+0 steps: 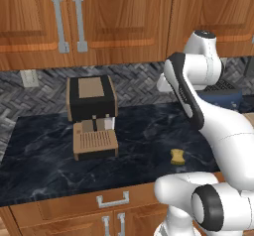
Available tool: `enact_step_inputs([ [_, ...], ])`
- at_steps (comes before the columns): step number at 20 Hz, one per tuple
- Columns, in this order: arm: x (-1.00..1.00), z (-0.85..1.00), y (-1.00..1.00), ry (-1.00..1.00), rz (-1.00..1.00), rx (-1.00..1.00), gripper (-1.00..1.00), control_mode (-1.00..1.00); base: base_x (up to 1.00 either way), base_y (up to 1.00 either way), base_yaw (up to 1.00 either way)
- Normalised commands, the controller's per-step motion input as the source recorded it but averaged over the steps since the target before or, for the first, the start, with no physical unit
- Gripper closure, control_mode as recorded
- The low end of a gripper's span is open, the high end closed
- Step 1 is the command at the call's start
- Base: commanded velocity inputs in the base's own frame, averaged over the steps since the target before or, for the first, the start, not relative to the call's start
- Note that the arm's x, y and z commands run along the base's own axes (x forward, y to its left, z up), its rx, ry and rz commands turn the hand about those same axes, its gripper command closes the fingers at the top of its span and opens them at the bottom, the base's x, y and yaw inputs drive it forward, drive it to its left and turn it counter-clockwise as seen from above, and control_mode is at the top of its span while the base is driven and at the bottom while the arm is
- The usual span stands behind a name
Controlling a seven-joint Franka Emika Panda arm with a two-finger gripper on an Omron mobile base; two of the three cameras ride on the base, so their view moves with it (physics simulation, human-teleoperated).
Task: Pick up the sponge from the counter and clean the cutting board by briefly scrubbing or pressing down on the cutting board. Once finished, release the sponge.
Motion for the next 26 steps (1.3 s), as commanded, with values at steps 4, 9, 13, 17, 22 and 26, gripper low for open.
enact_step_inputs([
  [4, 0.00, 0.00, 0.00, 0.00, 0.00, 0.00, -1.00, 1.00, 0.00, 0.00, 0.00],
  [9, 0.00, 0.00, 0.00, 0.00, 0.00, 0.00, -1.00, 1.00, 0.00, 0.00, 0.00],
  [13, 0.00, 0.00, 0.00, 0.00, 0.00, 0.00, -1.00, 1.00, 0.00, 0.00, 0.00],
  [17, 0.00, 0.00, 0.00, 0.00, 0.00, 0.00, -1.00, 1.00, 0.00, 0.00, 0.00],
  [22, 0.00, 0.00, 0.00, 0.00, 0.00, 0.00, -1.00, 1.00, -0.03, 0.00, 0.00],
  [26, 0.00, 0.00, 0.00, 0.00, 0.00, 0.00, -1.00, 1.00, 0.00, -0.60, -0.01],
])
